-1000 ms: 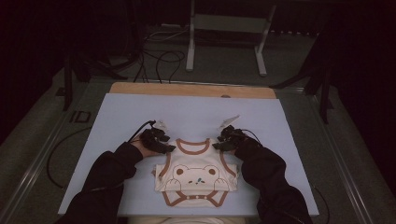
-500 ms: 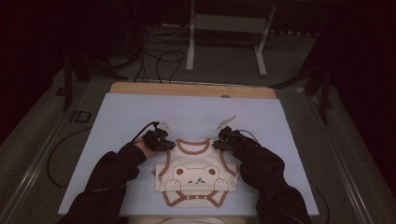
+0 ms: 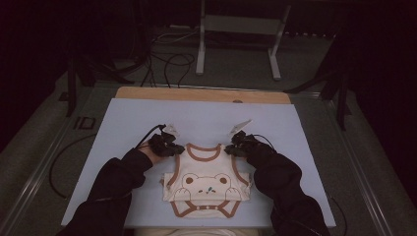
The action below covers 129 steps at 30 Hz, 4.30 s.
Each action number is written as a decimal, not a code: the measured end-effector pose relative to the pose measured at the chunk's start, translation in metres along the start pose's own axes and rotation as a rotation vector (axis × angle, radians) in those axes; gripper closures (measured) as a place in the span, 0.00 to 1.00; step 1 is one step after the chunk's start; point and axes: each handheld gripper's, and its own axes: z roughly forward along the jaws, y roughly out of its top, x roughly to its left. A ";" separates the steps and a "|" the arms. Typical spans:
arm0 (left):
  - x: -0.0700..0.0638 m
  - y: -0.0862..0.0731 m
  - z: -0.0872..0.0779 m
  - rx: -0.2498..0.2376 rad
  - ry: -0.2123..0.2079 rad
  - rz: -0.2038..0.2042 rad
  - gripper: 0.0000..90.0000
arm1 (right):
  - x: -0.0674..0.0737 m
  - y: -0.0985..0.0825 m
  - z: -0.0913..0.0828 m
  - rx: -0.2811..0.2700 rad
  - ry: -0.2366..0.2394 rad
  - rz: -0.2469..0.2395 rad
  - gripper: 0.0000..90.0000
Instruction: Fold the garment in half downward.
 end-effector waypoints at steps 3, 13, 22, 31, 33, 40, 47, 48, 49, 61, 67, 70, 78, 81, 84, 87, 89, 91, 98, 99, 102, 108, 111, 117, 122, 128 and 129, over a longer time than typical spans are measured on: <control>0.000 0.002 -0.004 -0.013 -0.003 0.001 0.97 | -0.001 0.002 -0.004 -0.006 -0.004 -0.012 0.93; 0.001 0.017 -0.023 -0.054 0.005 0.025 0.97 | -0.001 0.012 -0.024 -0.049 -0.031 -0.031 0.93; 0.003 0.031 -0.040 -0.088 0.034 0.046 0.97 | -0.004 0.024 -0.040 -0.092 -0.063 -0.042 0.93; 0.006 0.043 -0.053 -0.122 0.060 0.052 0.97 | -0.009 0.037 -0.053 -0.132 -0.102 -0.046 0.93; 0.006 0.047 -0.056 -0.132 0.065 0.057 0.97 | -0.011 0.042 -0.057 -0.139 -0.115 -0.053 0.93; 0.009 0.061 -0.071 -0.164 0.086 0.074 0.97 | -0.014 0.061 -0.069 -0.161 -0.150 -0.084 0.93; 0.014 0.078 -0.094 -0.216 0.133 0.094 0.97 | -0.020 0.081 -0.085 -0.212 -0.213 -0.097 0.93; 0.015 0.081 -0.097 -0.223 0.138 0.094 0.97 | -0.020 0.083 -0.087 -0.220 -0.226 -0.099 0.93; 0.016 0.083 -0.099 -0.234 0.145 0.094 0.97 | -0.022 0.086 -0.090 -0.228 -0.239 -0.100 0.93; 0.023 0.088 -0.106 -0.272 0.197 0.071 0.97 | -0.034 0.099 -0.102 -0.279 -0.300 -0.088 0.92; 0.018 0.083 -0.103 -0.254 0.187 0.076 0.97 | -0.027 0.093 -0.101 -0.282 -0.288 -0.097 0.92; 0.014 0.077 -0.101 -0.247 0.183 0.079 0.97 | -0.025 0.090 -0.100 -0.281 -0.282 -0.096 0.92; 0.006 0.068 -0.099 -0.239 0.164 0.087 0.97 | -0.009 0.080 -0.102 -0.279 -0.259 -0.124 0.92; 0.000 0.063 -0.101 -0.233 0.155 0.096 0.97 | -0.004 0.076 -0.104 -0.284 -0.252 -0.132 0.92; -0.005 0.060 -0.102 -0.230 0.152 0.109 0.97 | 0.001 0.071 -0.105 -0.290 -0.243 -0.137 0.92; -0.012 0.056 -0.101 -0.207 0.151 0.136 0.97 | 0.007 0.065 -0.105 -0.294 -0.226 -0.145 0.92; -0.015 0.053 -0.101 -0.201 0.147 0.141 0.97 | 0.010 0.061 -0.104 -0.294 -0.215 -0.148 0.92; -0.018 0.050 -0.102 -0.203 0.141 0.143 0.97 | 0.013 0.057 -0.103 -0.292 -0.208 -0.151 0.92; -0.030 0.042 -0.102 -0.202 0.118 0.158 0.97 | 0.022 0.045 -0.104 -0.300 -0.183 -0.147 0.92; -0.032 0.040 -0.102 -0.201 0.116 0.162 0.97 | 0.024 0.042 -0.104 -0.302 -0.183 -0.146 0.92; -0.037 0.037 -0.102 -0.204 0.106 0.167 0.97 | 0.028 0.036 -0.104 -0.304 -0.173 -0.147 0.92; -0.047 0.031 -0.102 -0.196 0.089 0.188 0.97 | 0.037 0.023 -0.105 -0.302 -0.159 -0.146 0.92; -0.053 0.028 -0.102 -0.194 0.079 0.196 0.97 | 0.041 0.017 -0.104 -0.295 -0.150 -0.149 0.92; -0.061 0.020 -0.100 -0.185 0.063 0.208 0.97 | 0.050 0.008 -0.104 -0.281 -0.126 -0.154 0.92; -0.073 0.008 -0.094 -0.167 0.035 0.218 0.97 | 0.060 -0.005 -0.099 -0.272 -0.104 -0.153 0.92; -0.084 -0.002 -0.089 -0.150 0.016 0.232 0.97 | 0.066 -0.016 -0.095 -0.267 -0.084 -0.143 0.92; -0.086 -0.004 -0.088 -0.149 0.015 0.233 0.97 | 0.067 -0.018 -0.094 -0.267 -0.079 -0.145 0.92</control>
